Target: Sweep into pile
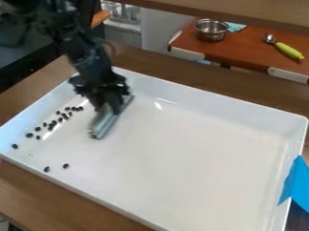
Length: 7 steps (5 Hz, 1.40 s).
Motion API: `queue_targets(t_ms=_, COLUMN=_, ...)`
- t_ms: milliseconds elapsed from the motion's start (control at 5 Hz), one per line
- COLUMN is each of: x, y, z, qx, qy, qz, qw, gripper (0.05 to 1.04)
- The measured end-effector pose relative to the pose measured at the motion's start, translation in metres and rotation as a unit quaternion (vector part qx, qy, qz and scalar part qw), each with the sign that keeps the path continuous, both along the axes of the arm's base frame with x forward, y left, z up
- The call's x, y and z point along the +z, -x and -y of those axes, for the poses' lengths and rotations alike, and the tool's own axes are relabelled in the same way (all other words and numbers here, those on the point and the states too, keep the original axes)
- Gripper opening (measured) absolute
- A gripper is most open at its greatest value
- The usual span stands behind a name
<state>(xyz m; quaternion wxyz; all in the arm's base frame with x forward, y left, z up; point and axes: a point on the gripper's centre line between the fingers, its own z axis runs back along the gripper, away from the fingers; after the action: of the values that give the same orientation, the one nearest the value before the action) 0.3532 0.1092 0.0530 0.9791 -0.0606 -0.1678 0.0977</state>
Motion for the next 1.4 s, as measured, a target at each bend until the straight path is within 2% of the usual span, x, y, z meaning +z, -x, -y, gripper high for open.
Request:
queue_targets(t_ms=200, x=0.001, y=0.013, z=-0.029, qx=0.004, qy=-0.002, qz=-0.005, qw=1.0000, gripper=0.370)
queue_targets(t_ms=400, x=0.012, y=0.014, z=-0.051, qx=0.008, qy=-0.003, qz=0.011, qw=0.9999, gripper=0.370)
queue_targets(t_ms=600, x=0.017, y=0.018, z=-0.039, qx=0.009, qy=0.046, qz=-0.004, qw=0.9989, gripper=0.370)
queue_targets(t_ms=800, x=0.063, y=0.010, z=-0.001, qx=0.017, qy=0.102, qz=0.011, qw=0.9946, gripper=0.370)
queue_targets(t_ms=1000, x=0.068, y=0.005, z=0.053, qx=-0.004, qy=0.127, qz=-0.010, qw=0.9918, gripper=0.370)
queue_targets(t_ms=1200, x=0.039, y=0.027, z=0.097, qx=-0.038, qy=0.119, qz=-0.023, qw=0.9919, gripper=0.370)
queue_targets(t_ms=1400, x=0.013, y=0.057, z=0.127, qx=-0.092, qy=0.105, qz=-0.026, qw=0.9899, gripper=0.370)
